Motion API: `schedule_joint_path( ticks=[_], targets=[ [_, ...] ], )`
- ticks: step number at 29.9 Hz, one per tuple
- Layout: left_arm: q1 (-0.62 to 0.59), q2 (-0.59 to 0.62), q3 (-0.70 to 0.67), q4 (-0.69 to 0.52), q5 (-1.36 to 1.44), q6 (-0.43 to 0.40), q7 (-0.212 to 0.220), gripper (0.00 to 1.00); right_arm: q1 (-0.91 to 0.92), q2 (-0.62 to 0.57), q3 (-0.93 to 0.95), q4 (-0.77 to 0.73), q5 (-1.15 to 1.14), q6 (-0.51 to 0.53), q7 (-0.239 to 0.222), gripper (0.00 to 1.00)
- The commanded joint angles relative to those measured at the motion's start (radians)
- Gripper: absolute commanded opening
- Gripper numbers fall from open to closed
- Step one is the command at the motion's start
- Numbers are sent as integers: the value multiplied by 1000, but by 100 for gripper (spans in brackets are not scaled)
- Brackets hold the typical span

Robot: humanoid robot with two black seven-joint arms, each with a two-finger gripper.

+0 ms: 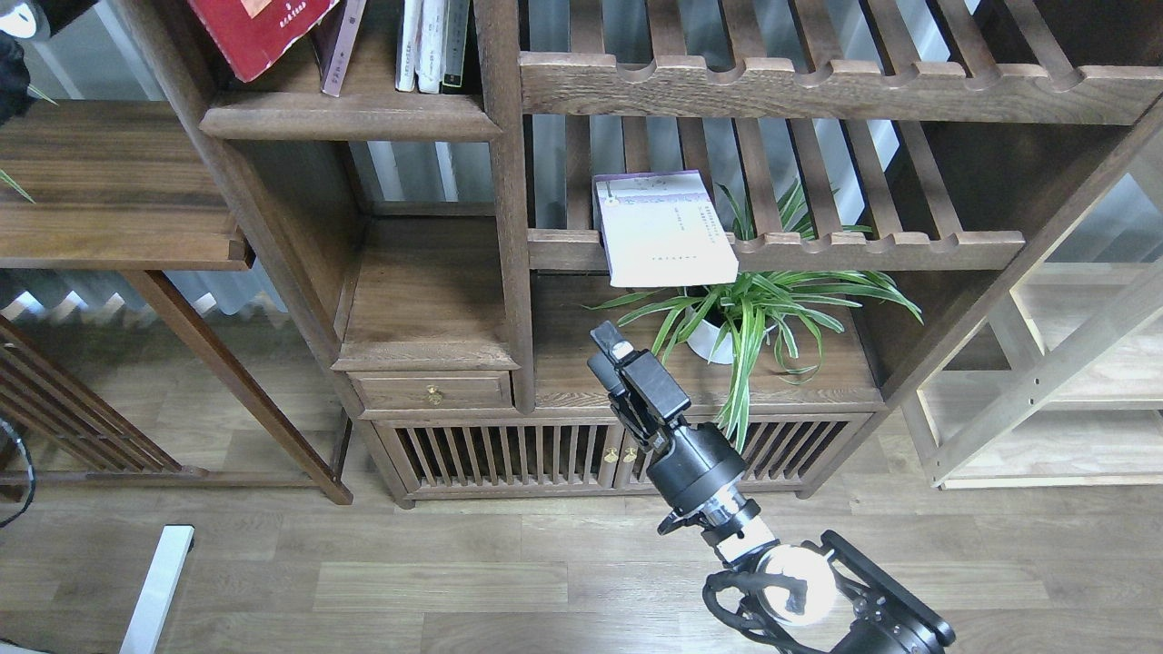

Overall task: Organize books on shelf
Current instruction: 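Insert the red book into the upper shelf slot with the left gripper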

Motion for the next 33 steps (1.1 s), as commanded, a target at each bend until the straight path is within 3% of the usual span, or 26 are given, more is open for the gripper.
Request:
schedule_joint_path(
  ticks=[1,24,33],
  targets=[
    [-58,-8,41,52,-1,0,0,6,0,0,1,1,0,1,1,83],
    [-264,-136,170,378,-1,0,0,7,-39,0,20,3,5,20,-1,83],
    [-265,-155,176,382,0,6,0,24,-42,0,20,3,5,20,-1,83]
  ],
)
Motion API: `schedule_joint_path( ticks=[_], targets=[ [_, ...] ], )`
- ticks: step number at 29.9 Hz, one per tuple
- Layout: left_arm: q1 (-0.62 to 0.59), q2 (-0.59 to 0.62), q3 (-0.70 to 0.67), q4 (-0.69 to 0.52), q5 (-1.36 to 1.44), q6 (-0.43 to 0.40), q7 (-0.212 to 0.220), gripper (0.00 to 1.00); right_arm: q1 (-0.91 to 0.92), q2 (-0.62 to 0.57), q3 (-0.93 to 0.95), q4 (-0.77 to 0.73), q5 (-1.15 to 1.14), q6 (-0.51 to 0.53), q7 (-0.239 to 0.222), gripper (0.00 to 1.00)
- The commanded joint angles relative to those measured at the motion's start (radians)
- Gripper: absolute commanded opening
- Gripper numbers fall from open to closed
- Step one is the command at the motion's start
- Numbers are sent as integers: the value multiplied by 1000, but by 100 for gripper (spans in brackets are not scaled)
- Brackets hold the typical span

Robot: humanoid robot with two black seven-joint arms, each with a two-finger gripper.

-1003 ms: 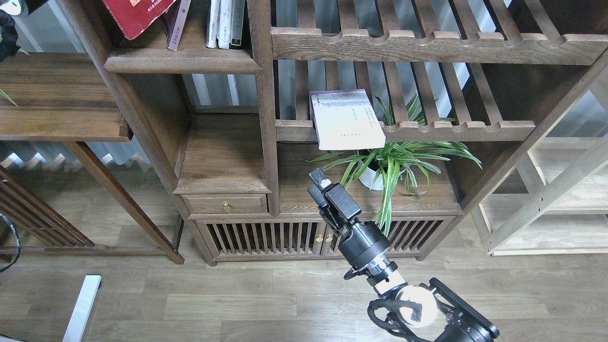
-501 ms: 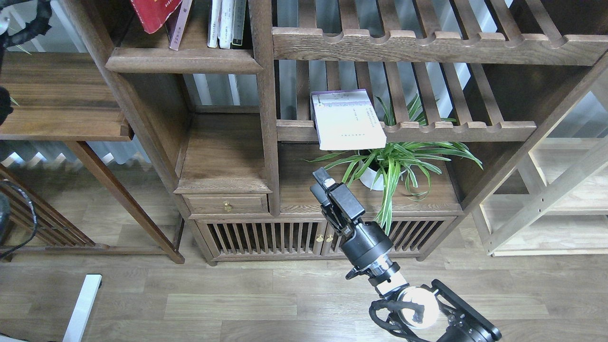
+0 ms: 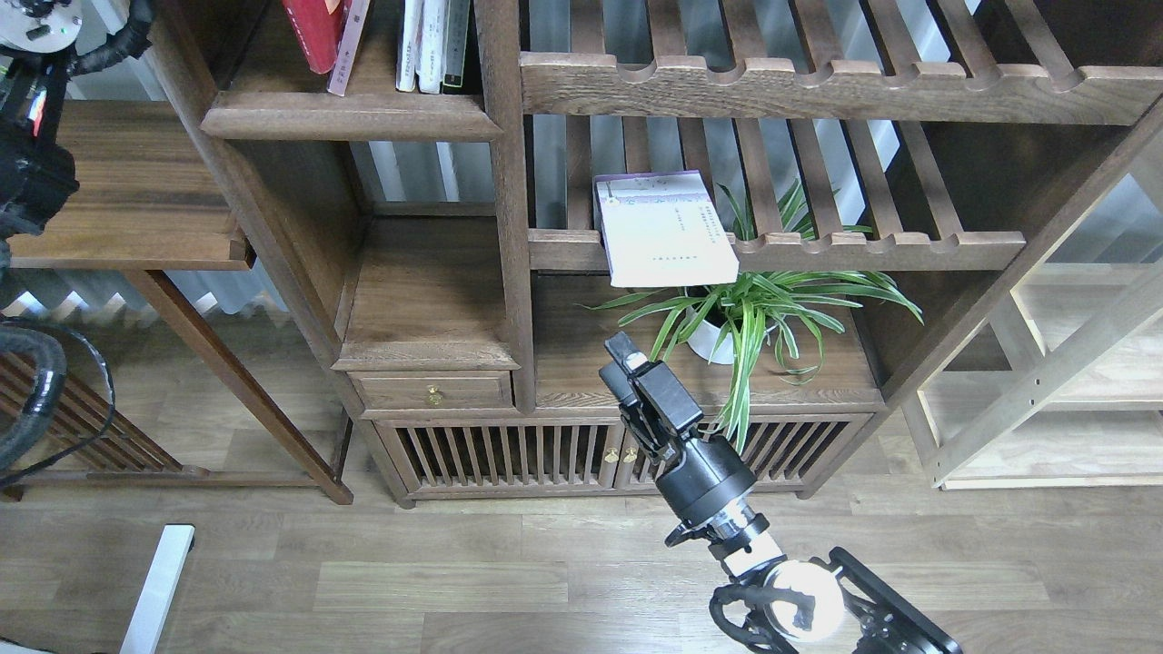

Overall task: Organize books on shelf
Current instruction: 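Insert the red book into the upper shelf slot with the left gripper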

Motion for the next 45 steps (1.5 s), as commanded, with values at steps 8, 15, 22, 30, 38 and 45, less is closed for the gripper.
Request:
schedule_joint_path(
  ticks=[8,15,22,30,38,45],
  targets=[
    [11,-6,15,0,-3,8,0,49,-15,0,20,0,0,0,0,83],
    [10,-20,12,0,-21,9,0,68,-41,0,21,0,0,0,0,84],
    [8,-21,16,-15,-92,9,0,70,-54,0,23,0,-2,0,0,86],
    [66,-3,-4,-128,-145,11,0,74,-55,0,43,-3,0,-24,2,97],
    [192,91,-16,-351,-291,54,0,77,-41,0,52,38,3,-128,0,98],
    [362,157,-83,-607,-362,135,0,81,-41,0,52,41,3,-133,2,99]
  ],
)
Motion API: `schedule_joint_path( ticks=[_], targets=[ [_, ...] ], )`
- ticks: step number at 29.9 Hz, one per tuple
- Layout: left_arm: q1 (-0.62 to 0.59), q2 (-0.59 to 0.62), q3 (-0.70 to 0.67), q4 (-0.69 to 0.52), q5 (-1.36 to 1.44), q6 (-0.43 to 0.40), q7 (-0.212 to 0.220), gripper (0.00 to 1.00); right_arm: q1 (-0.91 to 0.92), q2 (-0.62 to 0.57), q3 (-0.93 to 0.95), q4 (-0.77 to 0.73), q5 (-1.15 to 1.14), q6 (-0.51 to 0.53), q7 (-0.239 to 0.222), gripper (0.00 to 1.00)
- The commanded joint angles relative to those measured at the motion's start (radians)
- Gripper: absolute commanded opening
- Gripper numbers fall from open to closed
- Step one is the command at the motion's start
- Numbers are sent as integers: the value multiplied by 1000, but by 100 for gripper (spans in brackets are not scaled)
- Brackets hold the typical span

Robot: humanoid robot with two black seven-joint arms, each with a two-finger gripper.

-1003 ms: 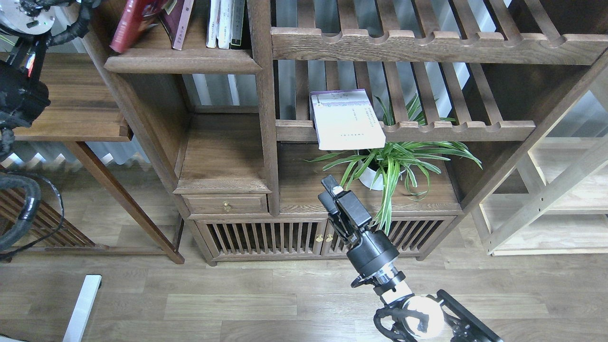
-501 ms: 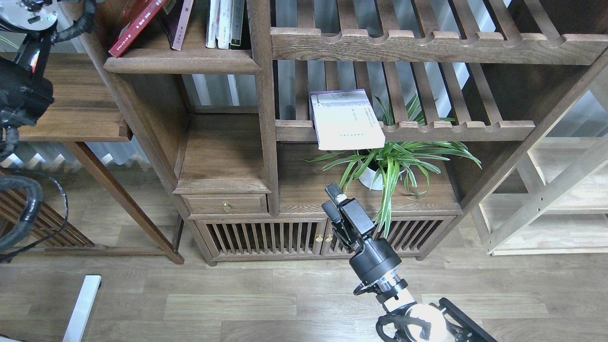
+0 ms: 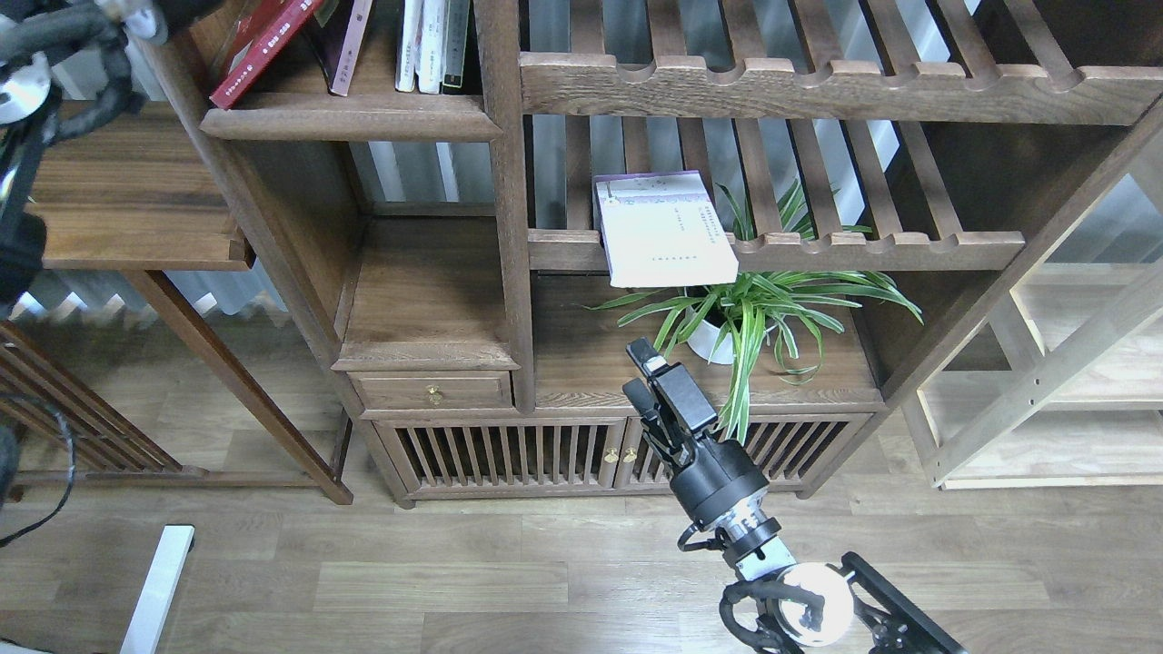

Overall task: Organize books on shelf
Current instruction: 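Insert the red book into the upper shelf slot with the left gripper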

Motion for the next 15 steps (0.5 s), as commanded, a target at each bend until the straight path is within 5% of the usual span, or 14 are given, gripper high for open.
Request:
schedule_joint_path(
  ticks=[1,8,15],
  targets=[
    [112,26,-47,-131,-20,13,0,81,-1,0,1,-1,-1,1,5,99],
    [272,7,-114,-230,-29,-4,0,82,6,0,1,-1,-1,7,5,99],
    [378,-42,-126,-178,-136,-205,0,85,20,0,1,-9,-2,7,6,99]
  ],
)
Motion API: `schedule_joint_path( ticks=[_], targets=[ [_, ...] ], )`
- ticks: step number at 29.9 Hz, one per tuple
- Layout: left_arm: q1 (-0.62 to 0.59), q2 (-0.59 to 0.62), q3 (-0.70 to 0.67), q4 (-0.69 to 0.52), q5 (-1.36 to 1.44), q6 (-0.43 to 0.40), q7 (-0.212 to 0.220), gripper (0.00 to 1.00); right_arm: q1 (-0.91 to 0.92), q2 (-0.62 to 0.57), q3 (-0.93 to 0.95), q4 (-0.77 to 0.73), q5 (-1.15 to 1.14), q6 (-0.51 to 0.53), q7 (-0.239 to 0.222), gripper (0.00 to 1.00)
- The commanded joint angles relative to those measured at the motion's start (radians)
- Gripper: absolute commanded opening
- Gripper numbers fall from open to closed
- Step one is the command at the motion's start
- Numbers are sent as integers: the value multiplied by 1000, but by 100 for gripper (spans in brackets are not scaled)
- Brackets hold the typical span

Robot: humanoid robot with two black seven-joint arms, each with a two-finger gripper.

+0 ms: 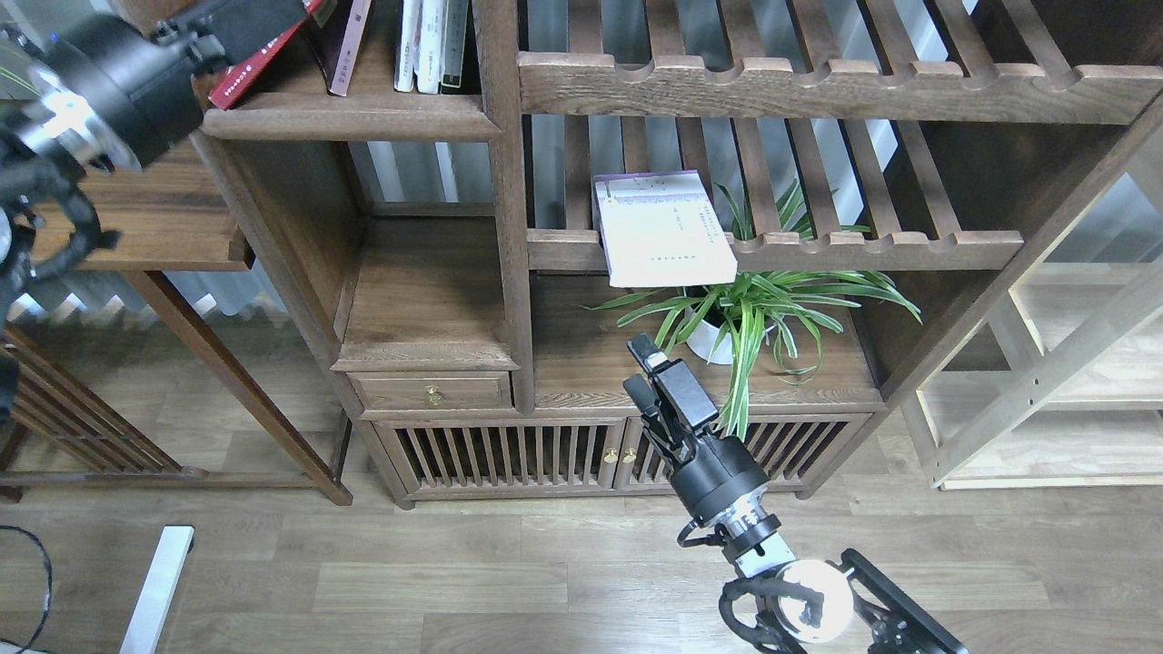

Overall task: Organize books on shelf
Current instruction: 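Insert the red book into the upper shelf slot with the left gripper, then withdraw the left gripper from the upper shelf and lower it, then raise the right gripper to the white book's bottom edge and grasp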

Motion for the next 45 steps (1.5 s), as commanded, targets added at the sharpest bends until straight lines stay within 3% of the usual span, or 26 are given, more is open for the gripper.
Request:
schedule_joint_path(
  ticks=[1,10,19,24,28,31,33,45],
  targets=[
    [61,-45,-5,36,-72,-92,0,85,9,0,0,-9,-1,0,0,99],
    [250,-169,-19,89,-112,-160,0,86,28,0,-2,-34,3,-8,0,99],
    [334,-174,-14,76,-107,-174,0,95,118,0,1,-114,16,-8,5,99],
    [407,-175,-56,80,-106,-310,0,94,143,0,-3,-170,94,-8,11,99],
    [504,-198,-111,77,-106,-342,0,94,178,0,-2,-219,118,-5,94,99],
    [584,-226,-177,77,-107,-342,0,94,212,0,-3,-275,121,0,247,99],
    [613,-233,-200,79,-106,-342,0,94,222,0,-9,-293,121,0,310,99],
    [673,-235,-237,82,-106,-342,0,94,244,0,-137,-336,128,-2,326,99]
  ],
)
